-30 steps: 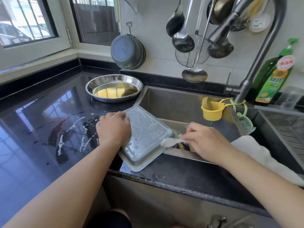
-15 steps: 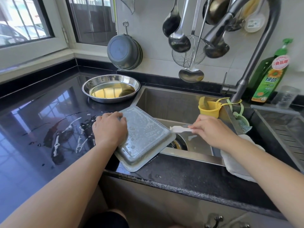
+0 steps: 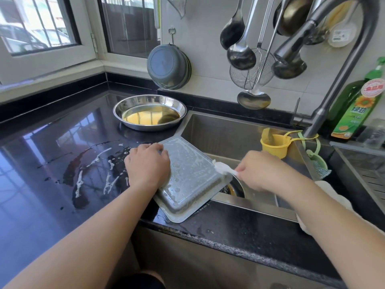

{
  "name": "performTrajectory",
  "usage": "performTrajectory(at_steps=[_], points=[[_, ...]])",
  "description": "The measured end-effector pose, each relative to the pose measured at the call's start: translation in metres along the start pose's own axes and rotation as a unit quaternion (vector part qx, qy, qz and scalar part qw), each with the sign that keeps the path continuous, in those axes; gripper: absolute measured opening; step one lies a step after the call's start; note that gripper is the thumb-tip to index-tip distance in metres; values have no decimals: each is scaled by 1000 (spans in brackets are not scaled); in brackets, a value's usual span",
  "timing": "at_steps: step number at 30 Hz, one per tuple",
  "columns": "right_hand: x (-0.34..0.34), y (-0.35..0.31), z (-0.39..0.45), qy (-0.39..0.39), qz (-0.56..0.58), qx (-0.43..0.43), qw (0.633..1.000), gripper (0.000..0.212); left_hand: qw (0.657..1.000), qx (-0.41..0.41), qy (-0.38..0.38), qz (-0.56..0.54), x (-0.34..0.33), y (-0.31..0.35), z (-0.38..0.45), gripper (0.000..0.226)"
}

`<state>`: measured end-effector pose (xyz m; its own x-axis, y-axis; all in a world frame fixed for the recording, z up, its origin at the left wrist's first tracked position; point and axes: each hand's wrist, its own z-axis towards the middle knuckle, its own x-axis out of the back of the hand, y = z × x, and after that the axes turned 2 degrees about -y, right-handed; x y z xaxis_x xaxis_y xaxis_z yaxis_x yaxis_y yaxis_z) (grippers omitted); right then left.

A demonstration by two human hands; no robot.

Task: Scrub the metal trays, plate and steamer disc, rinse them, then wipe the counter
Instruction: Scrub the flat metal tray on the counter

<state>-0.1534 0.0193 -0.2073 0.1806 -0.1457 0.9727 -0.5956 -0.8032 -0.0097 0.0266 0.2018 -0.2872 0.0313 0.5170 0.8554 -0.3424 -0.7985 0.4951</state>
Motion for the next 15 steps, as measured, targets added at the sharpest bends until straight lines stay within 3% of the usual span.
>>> performTrajectory(at_steps=[4, 9, 13, 15], points=[[4, -24, 28, 3, 17, 2, 1000, 24, 1000, -1, 2, -10, 1, 1, -2, 41], [2, -24, -7, 5, 6, 28, 1000, 33, 1000, -3, 14, -10, 2, 2, -2, 39], [-6, -4, -21, 47, -55, -21, 997, 20, 1000, -3, 19, -10, 0, 1, -1, 37], [-4, 3, -7, 28, -49, -36, 998, 25, 1000, -7, 15, -11, -2, 0, -1, 37]])
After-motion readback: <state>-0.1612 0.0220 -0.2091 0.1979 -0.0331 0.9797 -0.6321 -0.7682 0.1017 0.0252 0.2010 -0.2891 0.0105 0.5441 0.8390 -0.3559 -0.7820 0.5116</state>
